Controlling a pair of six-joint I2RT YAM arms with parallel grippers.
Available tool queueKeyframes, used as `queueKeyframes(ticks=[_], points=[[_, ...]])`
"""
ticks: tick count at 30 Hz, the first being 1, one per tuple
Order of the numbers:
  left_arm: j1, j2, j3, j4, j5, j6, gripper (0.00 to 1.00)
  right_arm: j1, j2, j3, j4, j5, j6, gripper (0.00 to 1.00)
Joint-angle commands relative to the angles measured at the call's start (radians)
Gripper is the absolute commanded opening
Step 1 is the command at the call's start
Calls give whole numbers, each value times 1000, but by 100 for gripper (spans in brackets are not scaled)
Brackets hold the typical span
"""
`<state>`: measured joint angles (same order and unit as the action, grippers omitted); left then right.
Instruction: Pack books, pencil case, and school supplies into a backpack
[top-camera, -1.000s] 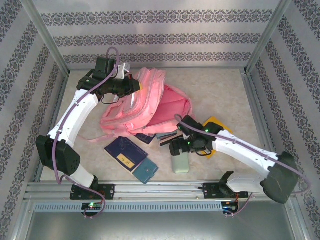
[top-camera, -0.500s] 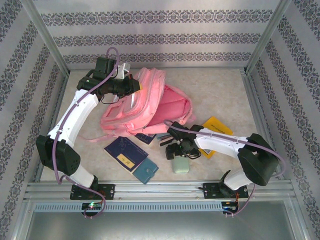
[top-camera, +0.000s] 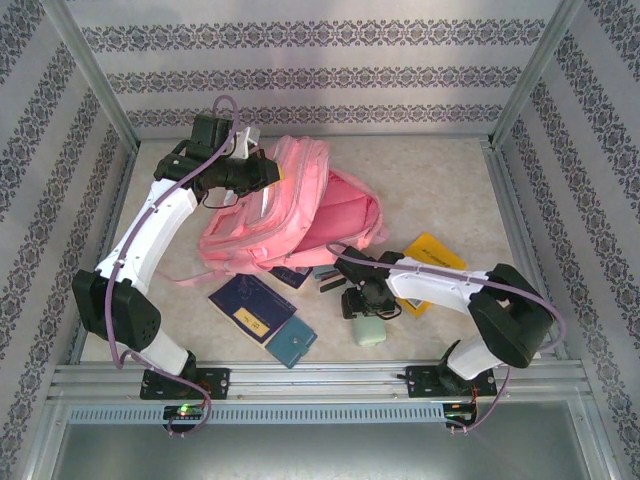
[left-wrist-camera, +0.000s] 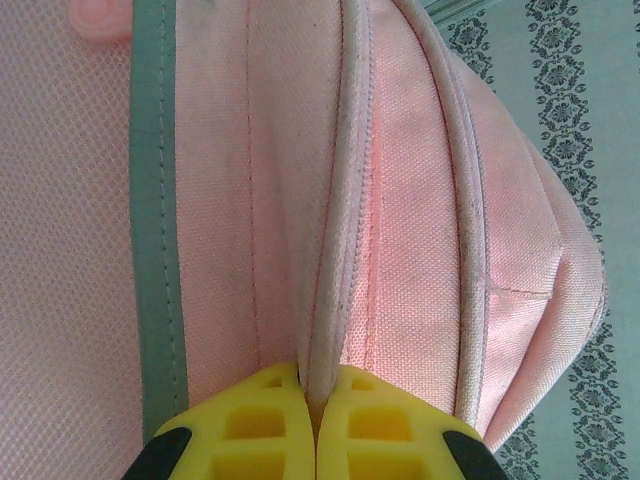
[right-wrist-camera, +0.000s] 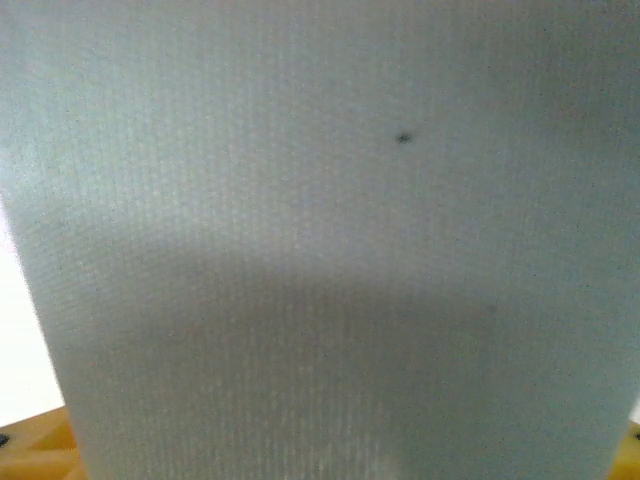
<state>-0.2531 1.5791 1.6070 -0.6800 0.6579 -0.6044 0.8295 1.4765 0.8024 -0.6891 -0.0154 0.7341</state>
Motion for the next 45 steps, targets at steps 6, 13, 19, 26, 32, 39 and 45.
queueKeyframes(ticks=[6, 13, 19, 26, 32, 39, 45], points=[[9, -34, 25, 94, 29, -1, 0, -10, -209, -30, -55, 40, -2, 60], [9, -39, 20, 89, 26, 6, 0, -86, -403, -17, -109, 24, -17, 60], [9, -48, 14, 89, 25, 8, 0, -187, -512, 52, -155, 40, -15, 57], [7, -47, 8, 114, 44, -11, 0, -345, -487, 264, -133, 12, -87, 57], [4, -50, 5, 118, 48, -13, 0, -471, -366, 401, 21, -64, -17, 56], [0, -59, 7, 120, 53, -17, 0, -463, -167, 523, 192, -178, 97, 58], [-4, -53, 17, 141, 73, -37, 0, -399, -20, 588, 255, -199, 134, 62]])
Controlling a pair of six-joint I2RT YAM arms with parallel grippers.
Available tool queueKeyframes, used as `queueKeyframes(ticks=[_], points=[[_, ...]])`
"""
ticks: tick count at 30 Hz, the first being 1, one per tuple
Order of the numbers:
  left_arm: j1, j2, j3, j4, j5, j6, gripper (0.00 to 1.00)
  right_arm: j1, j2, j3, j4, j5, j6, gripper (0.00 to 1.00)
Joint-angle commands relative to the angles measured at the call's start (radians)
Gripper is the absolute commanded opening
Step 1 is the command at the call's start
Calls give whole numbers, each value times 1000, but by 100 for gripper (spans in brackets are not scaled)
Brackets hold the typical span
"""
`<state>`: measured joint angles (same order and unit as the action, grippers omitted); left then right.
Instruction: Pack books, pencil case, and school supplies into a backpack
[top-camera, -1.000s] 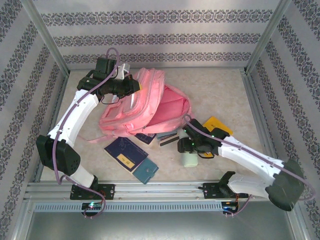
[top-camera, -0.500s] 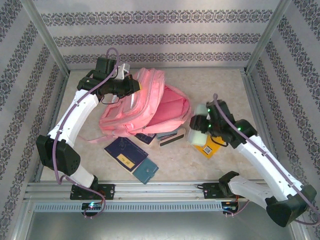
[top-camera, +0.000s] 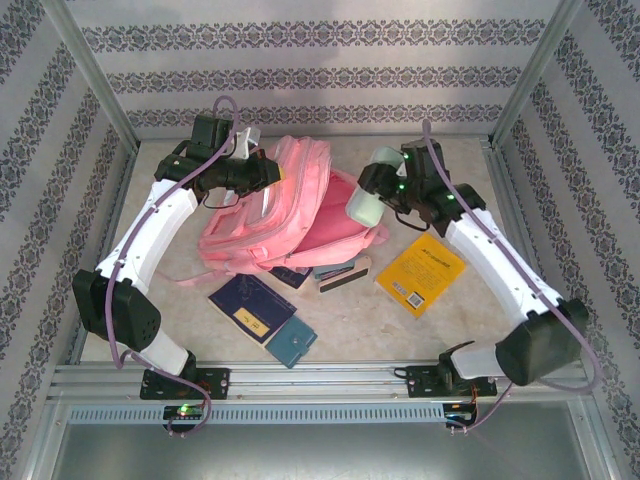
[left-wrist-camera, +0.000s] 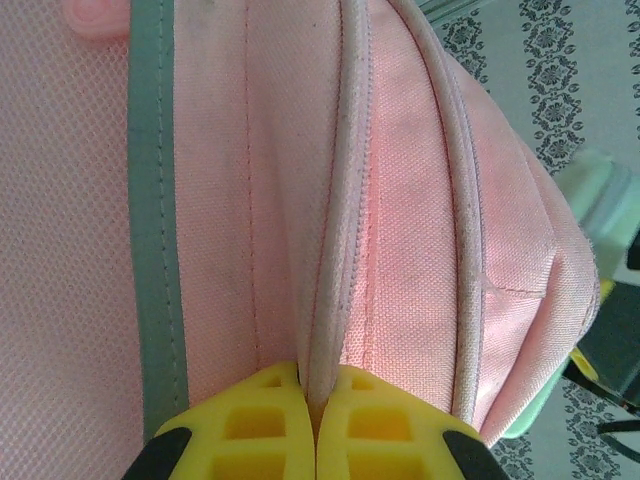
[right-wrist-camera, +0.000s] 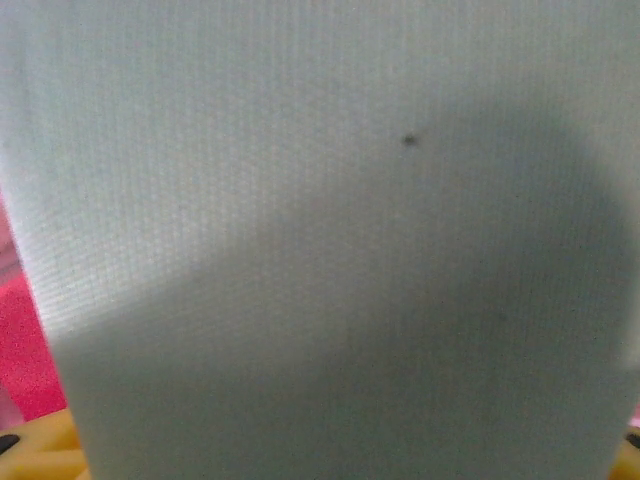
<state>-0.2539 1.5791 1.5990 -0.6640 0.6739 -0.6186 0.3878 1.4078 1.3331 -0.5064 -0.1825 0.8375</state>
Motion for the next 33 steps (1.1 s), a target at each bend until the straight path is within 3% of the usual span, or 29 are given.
queueKeyframes(ticks=[1, 12, 20, 28, 31, 33], points=[[-4, -53, 26, 128, 59, -26, 0, 56, 70, 71, 72, -26, 25, 63], [-10, -54, 29, 139, 71, -31, 0, 112, 313, 156, 119, -56, 97, 66], [-9, -39, 48, 153, 79, -41, 0, 121, 425, 111, 390, -192, 284, 71], [-9, -12, 80, 161, 82, -52, 0, 148, 526, 168, 421, -267, 336, 87], [-9, -11, 84, 154, 77, -42, 0, 148, 522, 193, 384, -282, 295, 97], [-9, -9, 87, 143, 67, -34, 0, 148, 503, 201, 346, -269, 248, 98]])
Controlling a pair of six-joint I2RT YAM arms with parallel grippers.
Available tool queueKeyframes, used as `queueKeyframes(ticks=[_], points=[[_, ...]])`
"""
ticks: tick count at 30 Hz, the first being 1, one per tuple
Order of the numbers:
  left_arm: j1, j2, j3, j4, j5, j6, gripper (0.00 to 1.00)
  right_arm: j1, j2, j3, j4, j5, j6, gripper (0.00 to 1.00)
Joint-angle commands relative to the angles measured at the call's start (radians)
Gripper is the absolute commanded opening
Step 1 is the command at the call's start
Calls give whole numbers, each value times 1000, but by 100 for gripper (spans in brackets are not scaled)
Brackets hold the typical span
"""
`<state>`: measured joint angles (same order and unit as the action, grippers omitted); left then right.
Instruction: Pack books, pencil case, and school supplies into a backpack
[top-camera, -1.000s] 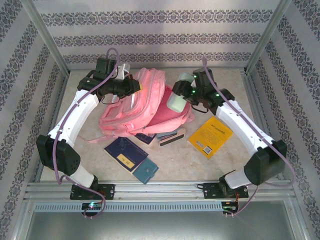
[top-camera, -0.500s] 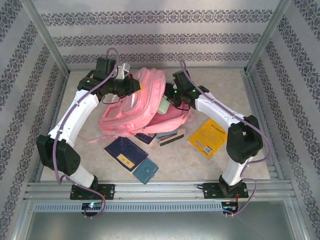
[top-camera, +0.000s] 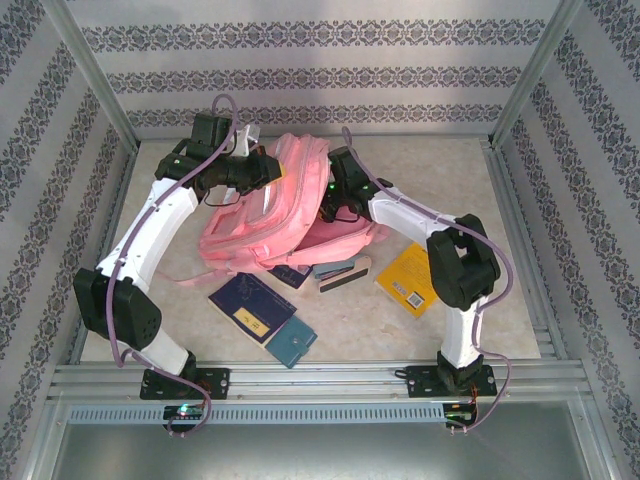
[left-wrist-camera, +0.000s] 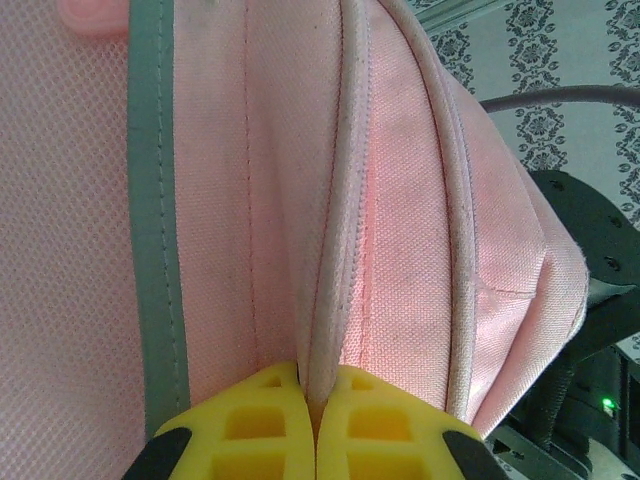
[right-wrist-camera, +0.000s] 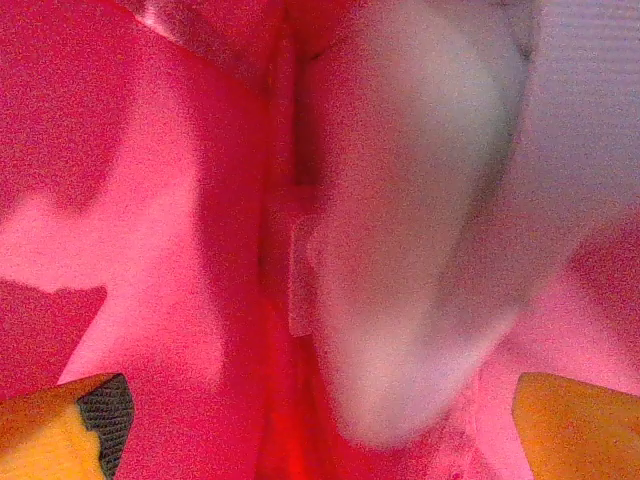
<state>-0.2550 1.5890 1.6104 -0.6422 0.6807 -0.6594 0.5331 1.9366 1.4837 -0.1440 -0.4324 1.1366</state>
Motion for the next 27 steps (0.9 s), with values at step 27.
queueKeyframes(ticks=[27], points=[[-8, -54, 49, 58, -10, 38, 0, -95, -604, -254, -469, 221, -457, 90]])
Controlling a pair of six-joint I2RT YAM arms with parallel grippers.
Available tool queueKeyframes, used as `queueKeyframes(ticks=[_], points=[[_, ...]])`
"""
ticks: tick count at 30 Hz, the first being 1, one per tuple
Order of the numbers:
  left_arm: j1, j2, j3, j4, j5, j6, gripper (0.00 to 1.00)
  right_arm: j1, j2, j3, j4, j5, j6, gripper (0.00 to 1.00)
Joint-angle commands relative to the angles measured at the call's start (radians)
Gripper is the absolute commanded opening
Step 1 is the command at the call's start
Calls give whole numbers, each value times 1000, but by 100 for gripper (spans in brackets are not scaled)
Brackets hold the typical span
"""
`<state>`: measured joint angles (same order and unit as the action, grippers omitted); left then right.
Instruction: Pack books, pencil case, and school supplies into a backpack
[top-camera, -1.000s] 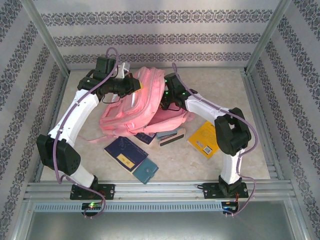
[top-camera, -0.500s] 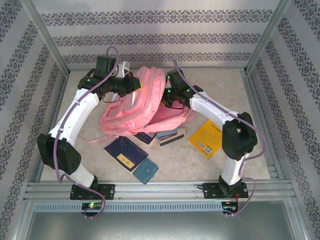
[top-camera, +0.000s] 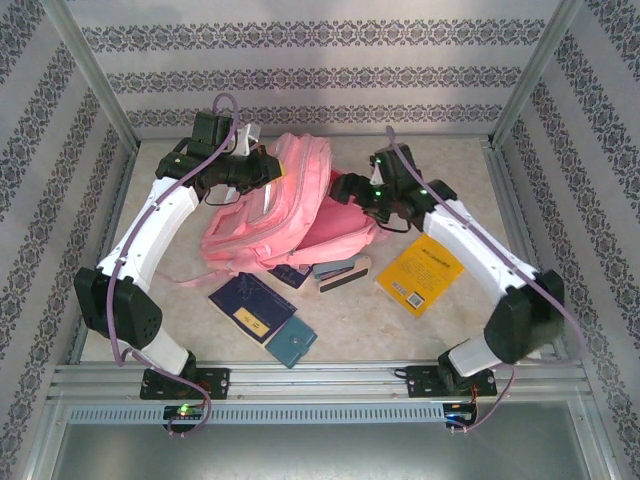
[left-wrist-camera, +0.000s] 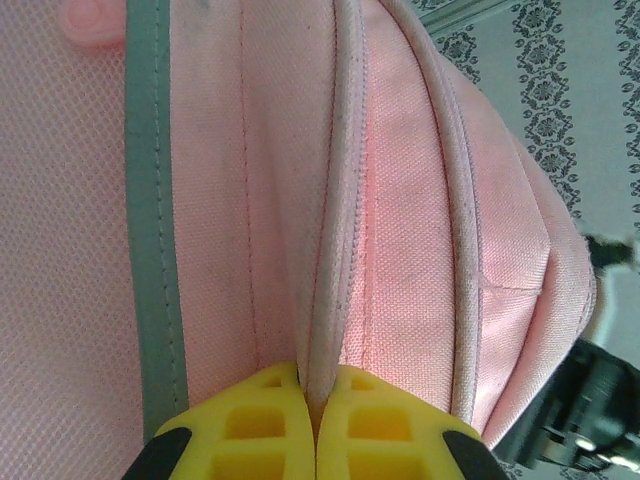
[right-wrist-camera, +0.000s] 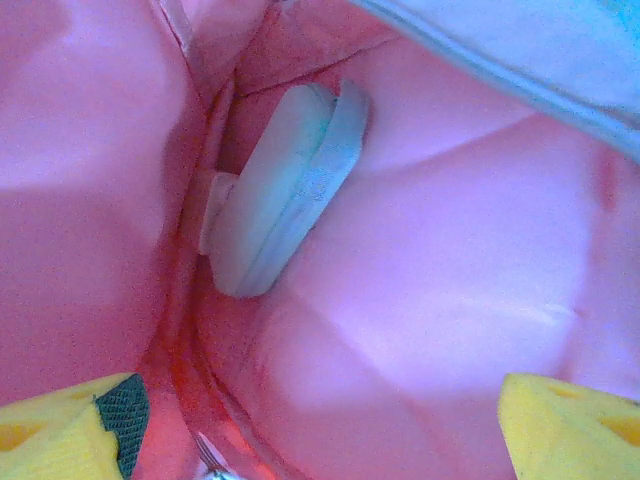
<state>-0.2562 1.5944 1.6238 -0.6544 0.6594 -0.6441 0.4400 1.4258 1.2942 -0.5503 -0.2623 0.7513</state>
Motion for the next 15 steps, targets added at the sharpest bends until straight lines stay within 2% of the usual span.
queueKeyframes(ticks=[1, 2, 5, 8, 10, 12, 15], points=[[-6, -60, 36, 68, 11, 20, 0, -3, -133, -92, -72, 53, -87, 90], [-6, -61, 36, 67, 9, 21, 0, -1, -164, -112, -88, 63, -100, 88], [-7, -62, 34, 62, 5, 22, 0, 13, -258, -178, -121, 50, -164, 76], [-7, -54, 36, 54, 2, 24, 0, 54, -324, -230, -154, 35, -235, 57], [-7, -51, 38, 48, 2, 29, 0, 113, -369, -274, -148, -8, -295, 49], [-7, -49, 38, 43, -1, 33, 0, 169, -376, -304, -133, -75, -337, 46], [-6, -50, 28, 39, -2, 35, 0, 296, -320, -339, -134, -137, -393, 36]])
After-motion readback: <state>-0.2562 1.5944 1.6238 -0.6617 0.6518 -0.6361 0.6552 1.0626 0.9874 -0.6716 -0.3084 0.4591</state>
